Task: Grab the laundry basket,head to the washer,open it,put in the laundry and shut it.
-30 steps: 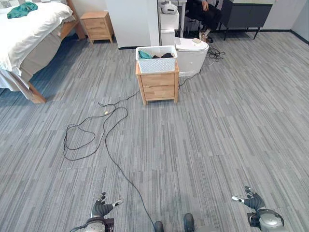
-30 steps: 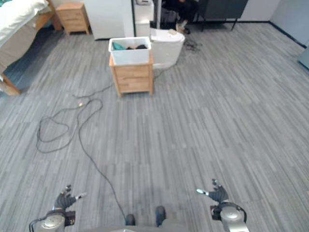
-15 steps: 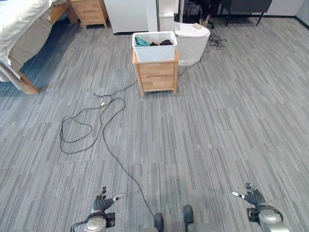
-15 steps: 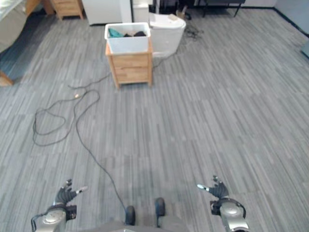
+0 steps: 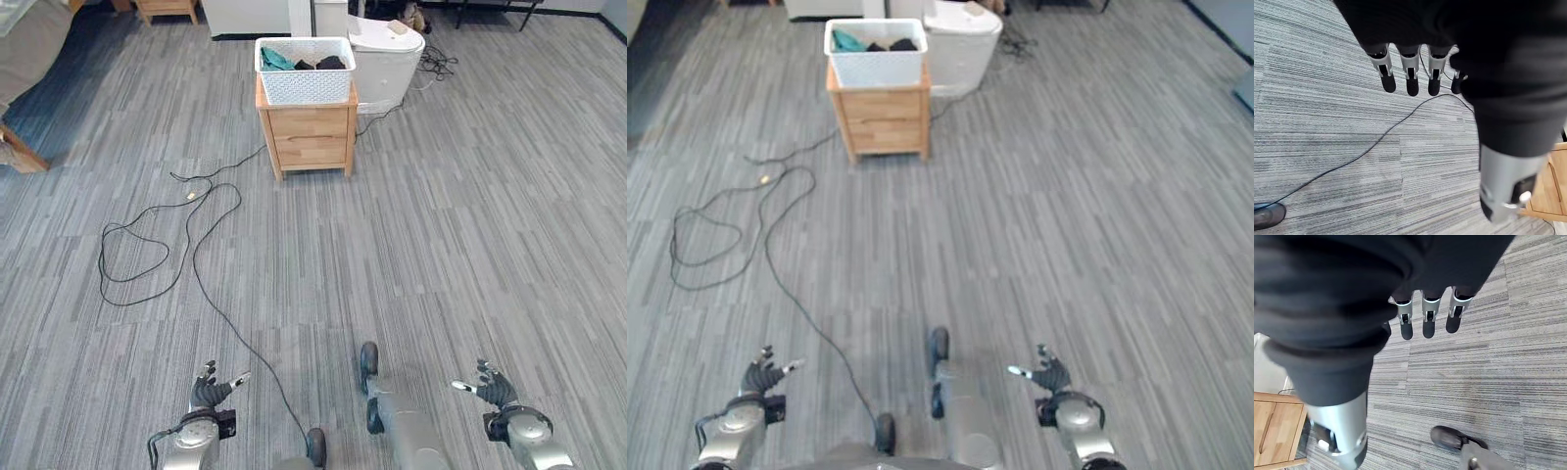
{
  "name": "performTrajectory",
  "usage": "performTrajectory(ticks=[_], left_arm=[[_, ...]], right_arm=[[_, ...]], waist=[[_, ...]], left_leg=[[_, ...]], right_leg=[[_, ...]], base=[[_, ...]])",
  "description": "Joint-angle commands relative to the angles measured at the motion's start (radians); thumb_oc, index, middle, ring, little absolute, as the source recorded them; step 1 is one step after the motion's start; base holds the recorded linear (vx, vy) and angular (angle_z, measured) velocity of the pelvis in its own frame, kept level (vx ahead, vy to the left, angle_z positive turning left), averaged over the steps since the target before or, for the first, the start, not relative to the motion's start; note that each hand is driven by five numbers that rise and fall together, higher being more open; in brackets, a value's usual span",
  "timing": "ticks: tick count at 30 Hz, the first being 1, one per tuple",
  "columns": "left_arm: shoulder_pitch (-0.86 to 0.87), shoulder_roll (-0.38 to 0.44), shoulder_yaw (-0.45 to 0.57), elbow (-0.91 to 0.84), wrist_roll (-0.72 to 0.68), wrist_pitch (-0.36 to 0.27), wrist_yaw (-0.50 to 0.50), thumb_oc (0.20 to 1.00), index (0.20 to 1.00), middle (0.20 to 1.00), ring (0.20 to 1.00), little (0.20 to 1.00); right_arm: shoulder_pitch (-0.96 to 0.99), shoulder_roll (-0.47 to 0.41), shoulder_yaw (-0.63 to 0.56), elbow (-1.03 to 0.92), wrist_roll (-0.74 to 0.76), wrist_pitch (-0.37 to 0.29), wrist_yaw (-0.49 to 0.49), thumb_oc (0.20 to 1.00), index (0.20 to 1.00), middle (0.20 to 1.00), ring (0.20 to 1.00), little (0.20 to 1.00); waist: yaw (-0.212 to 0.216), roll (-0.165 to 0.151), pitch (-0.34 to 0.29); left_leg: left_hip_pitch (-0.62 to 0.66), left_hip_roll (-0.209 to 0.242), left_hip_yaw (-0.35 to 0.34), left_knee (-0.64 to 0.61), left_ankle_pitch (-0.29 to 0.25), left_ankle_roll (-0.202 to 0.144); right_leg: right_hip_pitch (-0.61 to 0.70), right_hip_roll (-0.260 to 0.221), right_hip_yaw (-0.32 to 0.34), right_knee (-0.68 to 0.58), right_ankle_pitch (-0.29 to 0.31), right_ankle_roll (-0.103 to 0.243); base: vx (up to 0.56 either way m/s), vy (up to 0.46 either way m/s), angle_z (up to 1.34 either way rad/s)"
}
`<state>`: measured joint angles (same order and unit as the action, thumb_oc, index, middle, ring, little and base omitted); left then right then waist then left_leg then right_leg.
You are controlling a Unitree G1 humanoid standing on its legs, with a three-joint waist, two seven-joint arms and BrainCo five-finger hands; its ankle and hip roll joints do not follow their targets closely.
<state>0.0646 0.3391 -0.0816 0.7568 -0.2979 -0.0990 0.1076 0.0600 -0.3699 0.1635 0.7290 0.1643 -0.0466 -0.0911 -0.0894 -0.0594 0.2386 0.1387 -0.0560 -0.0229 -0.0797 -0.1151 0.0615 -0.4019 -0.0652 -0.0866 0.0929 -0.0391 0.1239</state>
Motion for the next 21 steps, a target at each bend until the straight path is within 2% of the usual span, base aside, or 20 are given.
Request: performTrajectory(ticks=[1, 2, 4, 5, 7, 8, 9, 10, 11, 12, 14, 15, 16, 17, 18, 19, 20, 21], left_arm=[[0.018, 0.013, 0.009, -0.029, 0.032, -0.033, 0.002, 1.000, 1.000, 1.000, 1.000, 1.000], [0.025, 0.008, 0.007, -0.031, 0.026, -0.032, -0.003, 1.000, 1.000, 1.000, 1.000, 1.000], [0.026, 0.006, -0.003, -0.034, 0.032, -0.028, -0.012, 1.000, 1.000, 1.000, 1.000, 1.000], [0.026, 0.006, -0.003, -0.034, 0.032, -0.028, -0.012, 1.000, 1.000, 1.000, 1.000, 1.000], [0.018, 0.005, -0.016, -0.036, 0.037, -0.026, -0.016, 1.000, 1.000, 1.000, 1.000, 1.000], [0.005, 0.003, -0.028, -0.035, 0.033, -0.026, -0.017, 1.000, 1.000, 1.000, 1.000, 1.000], [0.004, 0.002, -0.029, -0.035, 0.033, -0.026, -0.017, 1.000, 1.000, 1.000, 1.000, 1.000], [-0.007, 0.001, -0.036, -0.033, 0.031, -0.027, -0.014, 1.000, 1.000, 1.000, 1.000, 1.000], [-0.008, 0.001, -0.037, -0.033, 0.031, -0.027, -0.014, 1.000, 1.000, 1.000, 1.000, 1.000], [-0.007, 0.002, -0.039, -0.034, 0.036, -0.026, -0.017, 1.000, 1.000, 1.000, 1.000, 1.000], [0.006, 0.006, -0.040, -0.050, 0.042, -0.018, -0.020, 1.000, 1.000, 1.000, 1.000, 1.000], [0.006, 0.006, -0.040, -0.051, 0.042, -0.018, -0.020, 1.000, 1.000, 1.000, 1.000, 1.000], [0.013, 0.007, -0.036, -0.056, 0.043, -0.014, -0.017, 1.000, 1.000, 1.000, 1.000, 1.000], [0.015, 0.007, -0.034, -0.055, 0.039, -0.014, -0.015, 1.000, 1.000, 1.000, 1.000, 1.000], [0.015, 0.007, -0.034, -0.055, 0.039, -0.014, -0.015, 1.000, 1.000, 1.000, 1.000, 1.000], [0.016, 0.005, -0.035, -0.051, 0.039, -0.012, -0.014, 1.000, 1.000, 1.000, 1.000, 1.000], [0.016, 0.006, -0.035, -0.051, 0.039, -0.012, -0.014, 1.000, 1.000, 1.000, 1.000, 1.000], [0.019, 0.005, -0.031, -0.048, 0.041, -0.011, -0.013, 1.000, 1.000, 1.000, 1.000, 1.000]], right_arm=[[-0.026, -0.029, -0.017, 0.008, -0.021, -0.032, -0.018, 1.000, 1.000, 1.000, 1.000, 1.000], [-0.019, -0.029, -0.024, 0.007, -0.019, -0.033, -0.016, 1.000, 1.000, 1.000, 1.000, 1.000], [-0.016, -0.033, -0.027, 0.005, -0.012, -0.037, -0.011, 1.000, 1.000, 1.000, 1.000, 1.000], [-0.016, -0.033, -0.027, 0.005, -0.012, -0.037, -0.011, 1.000, 1.000, 1.000, 1.000, 1.000], [-0.020, -0.040, -0.034, 0.006, 0.004, -0.042, -0.017, 1.000, 1.000, 1.000, 1.000, 1.000], [-0.030, -0.044, -0.034, 0.013, 0.011, -0.037, -0.025, 1.000, 1.000, 1.000, 1.000, 1.000], [-0.031, -0.044, -0.035, 0.014, 0.012, -0.037, -0.025, 1.000, 1.000, 1.000, 1.000, 1.000], [-0.041, -0.049, -0.032, 0.022, 0.020, -0.033, -0.032, 1.000, 1.000, 1.000, 1.000, 1.000], [-0.041, -0.050, -0.033, 0.022, 0.020, -0.034, -0.032, 1.000, 1.000, 1.000, 1.000, 1.000], [-0.042, -0.054, -0.033, 0.023, 0.019, -0.029, -0.032, 1.000, 1.000, 1.000, 1.000, 1.000], [-0.035, -0.057, -0.033, 0.027, 0.016, -0.023, -0.037, 1.000, 1.000, 1.000, 1.000, 1.000], [-0.034, -0.057, -0.033, 0.027, 0.015, -0.023, -0.037, 1.000, 1.000, 1.000, 1.000, 1.000], [-0.034, -0.054, -0.031, 0.036, 0.010, -0.020, -0.045, 1.000, 1.000, 1.000, 1.000, 1.000], [-0.034, -0.052, -0.033, 0.042, 0.008, -0.019, -0.051, 1.000, 1.000, 1.000, 1.000, 1.000], [-0.034, -0.051, -0.033, 0.042, 0.008, -0.019, -0.051, 1.000, 1.000, 1.000, 1.000, 1.000], [-0.032, -0.045, -0.034, 0.051, 0.003, -0.018, -0.053, 1.000, 1.000, 1.000, 1.000, 1.000], [-0.031, -0.045, -0.034, 0.051, 0.003, -0.018, -0.053, 1.000, 1.000, 1.000, 1.000, 1.000], [-0.026, -0.037, -0.036, 0.056, -0.003, -0.016, -0.052, 1.000, 1.000, 1.000, 1.000, 1.000]], waist=[[-0.018, 0.032, -0.036], [-0.022, 0.039, -0.044], [-0.028, 0.049, -0.053], [-0.028, 0.049, -0.053], [-0.031, 0.040, -0.046], [-0.027, 0.020, -0.036], [-0.023, 0.025, -0.033], [-0.006, 0.006, -0.028], [-0.003, 0.009, -0.026], [0.006, 0.003, -0.026], [0.033, 0.013, -0.026], [0.033, 0.012, -0.024], [0.056, 0.029, -0.021], [0.065, 0.030, -0.018], [0.065, 0.027, -0.015], [0.074, 0.030, -0.021], [0.075, 0.027, -0.020], [0.084, 0.025, -0.029]], left_leg=[[0.087, -0.018, -0.035, 0.110, -0.060, -0.059], [0.080, -0.006, -0.032, 0.142, -0.038, -0.079], [0.044, 0.014, -0.011, 0.260, 0.038, -0.132], [0.043, 0.014, -0.011, 0.260, 0.038, -0.132], [-0.034, 0.042, 0.048, 0.422, 0.101, -0.160], [-0.106, 0.051, 0.106, 0.479, 0.107, -0.138], [-0.111, 0.059, 0.108, 0.497, 0.095, -0.139], [-0.205, 0.051, 0.155, 0.487, 0.057, -0.114], [-0.205, 0.054, 0.157, 0.494, 0.050, -0.114], [-0.242, 0.052, 0.173, 0.444, 0.027, -0.101], [-0.324, 0.060, 0.167, 0.287, 0.095, -0.104], [-0.316, 0.058, 0.167, 0.280, 0.098, -0.105], [-0.377, 0.070, 0.151, 0.163, 0.196, -0.124], [-0.391, 0.073, 0.150, 0.111, 0.220, -0.130], [-0.383, 0.070, 0.151, 0.104, 0.222, -0.130], [-0.412, 0.084, 0.179, 0.039, 0.256, -0.137], [-0.407, 0.081, 0.181, 0.035, 0.257, -0.137], [-0.417, 0.099, 0.222, 0.026, 0.275, -0.137]], right_leg=[[0.120, 0.049, -0.018, -0.017, 0.132, 0.002], [0.137, 0.054, -0.026, -0.024, 0.131, -0.005], [0.194, 0.066, -0.028, -0.045, 0.119, -0.023], [0.193, 0.066, -0.028, -0.045, 0.119, -0.023], [0.248, 0.059, -0.030, -0.065, 0.094, -0.046], [0.291, 0.038, -0.028, -0.079, 0.071, -0.058], [0.292, 0.045, -0.026, -0.078, 0.071, -0.058], [0.328, 0.026, -0.018, -0.092, 0.050, -0.056], [0.330, 0.029, -0.016, -0.093, 0.049, -0.055], [0.355, 0.024, -0.010, -0.105, 0.037, -0.048], [0.405, 0.041, 0.009, -0.116, 0.005, -0.047], [0.410, 0.040, 0.009, -0.117, 0.004, -0.047], [0.457, 0.070, 0.032, -0.121, -0.026, -0.052], [0.483, 0.077, 0.043, -0.120, -0.041, -0.055], [0.488, 0.074, 0.044, -0.120, -0.044, -0.054], [0.525, 0.083, 0.062, -0.118, -0.068, -0.056], [0.528, 0.081, 0.063, -0.118, -0.070, -0.055], [0.566, 0.081, 0.086, -0.110, -0.090, -0.054]], base=[[0.28, -0.164, 0.69], [0.30, -0.194, 0.48], [0.23, -0.164, 0.40], [0.16, -0.119, 0.41], [0.20, -0.143, 0.12], [0.19, -0.131, -0.09], [0.27, -0.133, -0.07], [0.14, -0.042, -0.13], [0.26, -0.054, -0.13], [0.26, 0.012, -0.25], [0.32, 0.020, -0.28], [0.36, 0.035, -0.17], [0.38, 0.033, -0.23], [0.38, 0.033, -0.30], [0.40, 0.063, -0.35], [0.28, 0.056, -0.24], [0.57, 0.148, -0.17], [0.47, 0.150, -0.11]])
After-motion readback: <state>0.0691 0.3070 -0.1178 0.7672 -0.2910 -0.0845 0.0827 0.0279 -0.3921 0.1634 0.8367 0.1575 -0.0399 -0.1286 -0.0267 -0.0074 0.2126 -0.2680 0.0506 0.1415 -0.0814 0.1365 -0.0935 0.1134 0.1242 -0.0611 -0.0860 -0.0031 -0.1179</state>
